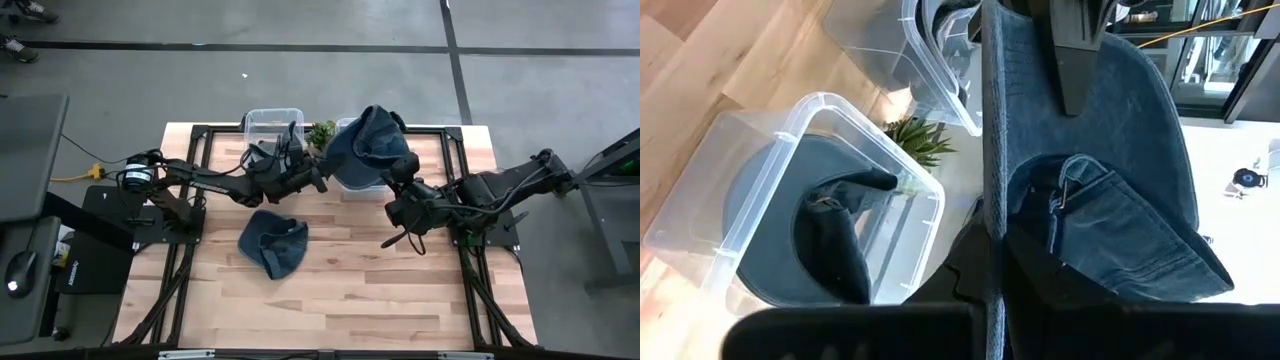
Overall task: Pick & Place hat
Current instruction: Put the top blue cap into the right transparent bin
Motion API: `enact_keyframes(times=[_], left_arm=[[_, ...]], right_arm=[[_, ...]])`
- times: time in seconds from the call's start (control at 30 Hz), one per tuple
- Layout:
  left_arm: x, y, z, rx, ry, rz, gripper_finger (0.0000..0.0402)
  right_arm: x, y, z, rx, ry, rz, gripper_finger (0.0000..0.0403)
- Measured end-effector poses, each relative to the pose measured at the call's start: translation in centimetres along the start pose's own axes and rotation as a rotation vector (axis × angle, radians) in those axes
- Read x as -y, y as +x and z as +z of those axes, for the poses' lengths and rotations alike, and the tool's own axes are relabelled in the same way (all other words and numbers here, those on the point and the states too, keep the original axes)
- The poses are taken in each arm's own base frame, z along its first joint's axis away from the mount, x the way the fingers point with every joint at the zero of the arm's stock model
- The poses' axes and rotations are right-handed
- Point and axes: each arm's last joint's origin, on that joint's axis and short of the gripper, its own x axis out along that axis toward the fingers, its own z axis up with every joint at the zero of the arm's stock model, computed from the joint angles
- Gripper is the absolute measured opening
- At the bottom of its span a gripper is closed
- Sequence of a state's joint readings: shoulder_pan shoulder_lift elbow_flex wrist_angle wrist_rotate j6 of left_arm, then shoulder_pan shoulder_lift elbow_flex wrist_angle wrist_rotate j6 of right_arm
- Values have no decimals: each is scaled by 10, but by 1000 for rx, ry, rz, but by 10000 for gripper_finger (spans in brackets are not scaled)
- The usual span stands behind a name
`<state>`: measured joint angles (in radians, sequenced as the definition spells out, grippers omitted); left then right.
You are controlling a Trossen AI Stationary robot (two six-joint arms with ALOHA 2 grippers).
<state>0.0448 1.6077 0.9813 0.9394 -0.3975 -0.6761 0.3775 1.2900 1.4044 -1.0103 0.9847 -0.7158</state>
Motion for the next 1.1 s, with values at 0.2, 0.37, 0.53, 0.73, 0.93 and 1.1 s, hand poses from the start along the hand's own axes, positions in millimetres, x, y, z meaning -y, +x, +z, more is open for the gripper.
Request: enact_keyframes(times=[0.2, 0.37, 0.53, 0.73, 0.93, 1.1], left_arm=[[-1, 0, 0, 3, 21, 16, 6], [-2, 0, 1, 32, 19, 47, 5], [-3, 0, 2, 67, 6, 84, 5], [-1, -2, 1, 128, -23, 148, 5], [8, -10, -6, 210, -78, 253, 5], [8, -4, -31, 212, -59, 327, 5]], right_arm=[[0, 0, -1, -5, -5, -1, 45], [0, -1, 0, -4, -4, -6, 83], [-1, -1, -2, -13, 52, -1, 109], [-4, -1, -4, -30, 224, 13, 129], [-9, -2, -14, -99, 377, 31, 129], [-15, -11, -31, -188, 451, 13, 129]])
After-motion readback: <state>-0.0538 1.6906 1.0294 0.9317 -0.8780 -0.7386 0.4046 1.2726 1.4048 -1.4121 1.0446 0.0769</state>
